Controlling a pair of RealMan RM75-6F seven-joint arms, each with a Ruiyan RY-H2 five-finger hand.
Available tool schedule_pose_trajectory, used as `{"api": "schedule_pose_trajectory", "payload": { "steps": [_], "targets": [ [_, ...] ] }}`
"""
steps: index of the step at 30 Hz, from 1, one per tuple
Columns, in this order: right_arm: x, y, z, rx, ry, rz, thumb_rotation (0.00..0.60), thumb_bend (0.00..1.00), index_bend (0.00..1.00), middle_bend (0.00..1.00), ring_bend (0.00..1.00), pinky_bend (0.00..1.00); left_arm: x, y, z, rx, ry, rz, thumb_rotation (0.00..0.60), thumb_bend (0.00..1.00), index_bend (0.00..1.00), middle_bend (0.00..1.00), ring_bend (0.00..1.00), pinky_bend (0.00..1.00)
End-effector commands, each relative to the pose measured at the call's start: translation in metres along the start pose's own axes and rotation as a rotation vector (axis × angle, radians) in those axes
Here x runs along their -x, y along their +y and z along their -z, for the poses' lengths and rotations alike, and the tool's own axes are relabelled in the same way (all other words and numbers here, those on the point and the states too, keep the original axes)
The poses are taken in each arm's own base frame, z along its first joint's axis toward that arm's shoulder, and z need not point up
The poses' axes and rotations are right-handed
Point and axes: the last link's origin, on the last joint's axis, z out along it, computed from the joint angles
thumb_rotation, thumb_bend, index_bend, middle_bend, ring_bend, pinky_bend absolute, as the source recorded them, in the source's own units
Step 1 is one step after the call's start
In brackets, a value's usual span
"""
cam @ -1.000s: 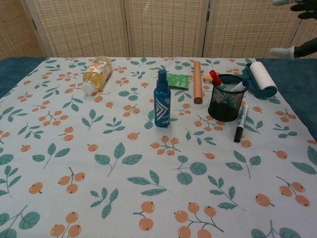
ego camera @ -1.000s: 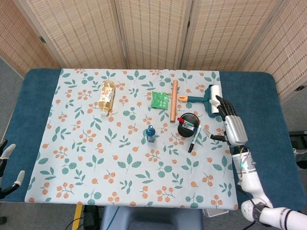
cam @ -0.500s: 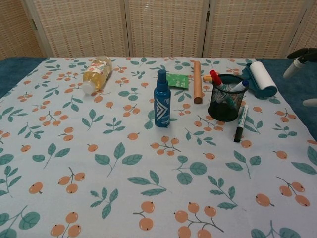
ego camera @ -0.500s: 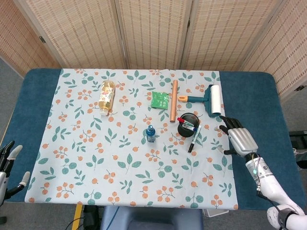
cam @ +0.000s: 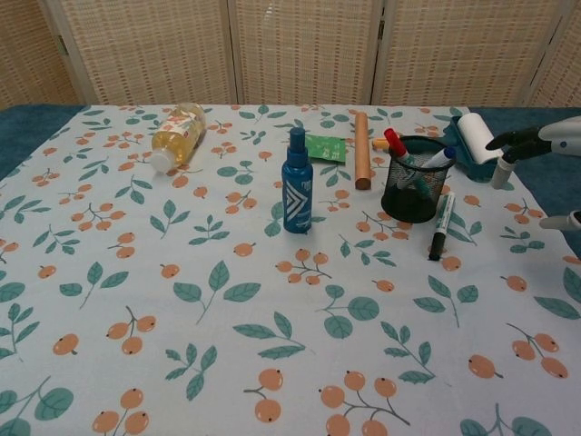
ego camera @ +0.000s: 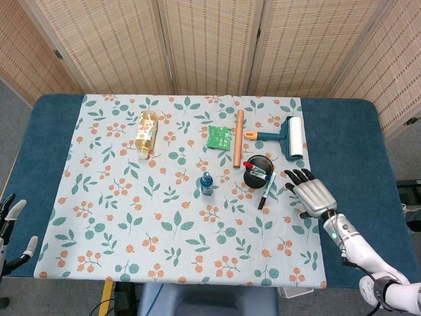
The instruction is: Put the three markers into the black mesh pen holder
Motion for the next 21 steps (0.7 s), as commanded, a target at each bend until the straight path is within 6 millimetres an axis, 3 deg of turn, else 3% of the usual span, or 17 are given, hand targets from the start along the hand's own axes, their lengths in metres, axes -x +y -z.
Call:
{"api": "schedule_pose_trajectory", "payload": {
  "steps": [1, 6, 21],
  "targets": [
    [0.008, -0.013, -0.003, -0.011, -0.002, 0.089, 0.600, 0.30, 0.28, 0.00, 0.00, 0.00, -0.001, 0.000, 0.000, -0.001, 0.002, 0.001, 0.600, 0.42, 0.00, 0.02, 0.01, 0.27],
    [0.023, -0.017, -0.005, -0.018, -0.029, 0.078, 0.600, 0.30, 0.28, 0.00, 0.00, 0.00, -0.002, 0.000, 0.001, 0.000, 0.004, 0.002, 0.600, 0.42, 0.00, 0.02, 0.01, 0.27],
    [0.034, -0.033, -0.033, -0.054, -0.039, 0.037, 0.600, 0.31, 0.28, 0.00, 0.00, 0.00, -0.006, -0.002, 0.003, 0.000, 0.018, 0.012, 0.600, 0.42, 0.00, 0.02, 0.01, 0.27]
  ]
}}
